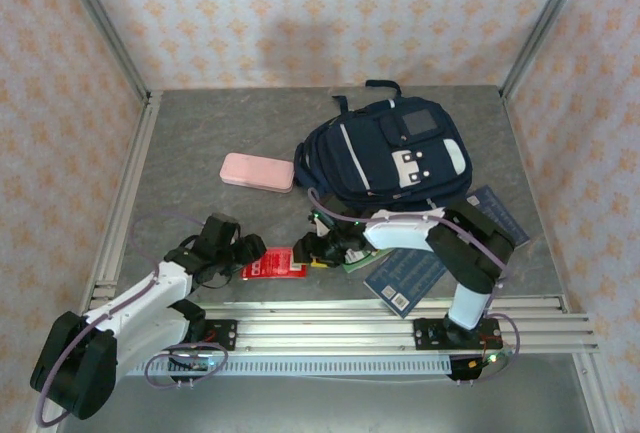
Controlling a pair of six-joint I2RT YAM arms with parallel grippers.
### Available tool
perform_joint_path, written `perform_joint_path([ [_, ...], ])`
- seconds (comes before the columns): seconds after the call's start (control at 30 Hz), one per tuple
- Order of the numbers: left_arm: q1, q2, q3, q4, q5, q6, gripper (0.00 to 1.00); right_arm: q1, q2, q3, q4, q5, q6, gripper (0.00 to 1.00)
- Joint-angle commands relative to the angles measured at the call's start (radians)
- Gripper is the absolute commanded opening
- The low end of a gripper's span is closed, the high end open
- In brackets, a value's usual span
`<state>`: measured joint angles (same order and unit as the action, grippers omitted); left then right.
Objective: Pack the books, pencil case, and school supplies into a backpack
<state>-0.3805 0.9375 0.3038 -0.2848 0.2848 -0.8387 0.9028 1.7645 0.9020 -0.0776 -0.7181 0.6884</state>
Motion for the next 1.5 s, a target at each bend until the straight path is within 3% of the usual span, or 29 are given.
perform_joint_path([
  [0.0, 0.013, 0.025, -0.048, -0.013, -0.02, 0.014, 0.63, 0.007, 0.064, -0.021, 0.182, -0.095, 0.036, 0.54],
  [0.1, 0.013, 0.03, -0.046, -0.005, 0.0, 0.011, 0.61, 0.008, 0.091, -0.015, 0.284, -0.17, 0.079, 0.51],
  [0.33, 0.012, -0.004, -0.045, -0.028, 0.021, 0.005, 0.6, -0.008, 0.069, -0.018, 0.402, -0.184, 0.142, 0.41],
  [0.4, 0.012, -0.029, -0.04, -0.042, 0.027, 0.001, 0.59, -0.015, 0.067, -0.024, 0.419, -0.176, 0.153, 0.32],
  [0.5, 0.012, -0.072, -0.026, -0.077, 0.031, -0.005, 0.59, -0.025, 0.055, -0.034, 0.412, -0.146, 0.159, 0.09],
  [0.53, 0.012, -0.086, -0.019, -0.094, 0.033, -0.005, 0.59, -0.031, 0.044, -0.039, 0.402, -0.134, 0.152, 0.05],
  [0.83, 0.012, -0.204, 0.143, -0.255, 0.072, 0.033, 0.78, -0.117, -0.23, -0.055, 0.113, -0.099, -0.058, 0.02],
  [1.0, 0.012, -0.204, 0.267, -0.256, 0.201, 0.103, 0.88, -0.187, -0.415, -0.014, -0.081, -0.116, -0.153, 0.01],
  [1.17, 0.012, -0.184, 0.382, -0.244, 0.327, 0.168, 0.93, -0.275, -0.55, -0.026, -0.009, -0.33, -0.076, 0.0],
  [1.3, 0.012, -0.162, 0.439, -0.232, 0.427, 0.21, 0.93, -0.283, -0.64, -0.01, -0.006, -0.384, -0.055, 0.0],
  [1.47, 0.012, -0.197, 0.437, -0.059, 0.607, 0.146, 0.85, -0.284, -0.711, -0.01, 0.059, -0.46, 0.015, 0.0],
])
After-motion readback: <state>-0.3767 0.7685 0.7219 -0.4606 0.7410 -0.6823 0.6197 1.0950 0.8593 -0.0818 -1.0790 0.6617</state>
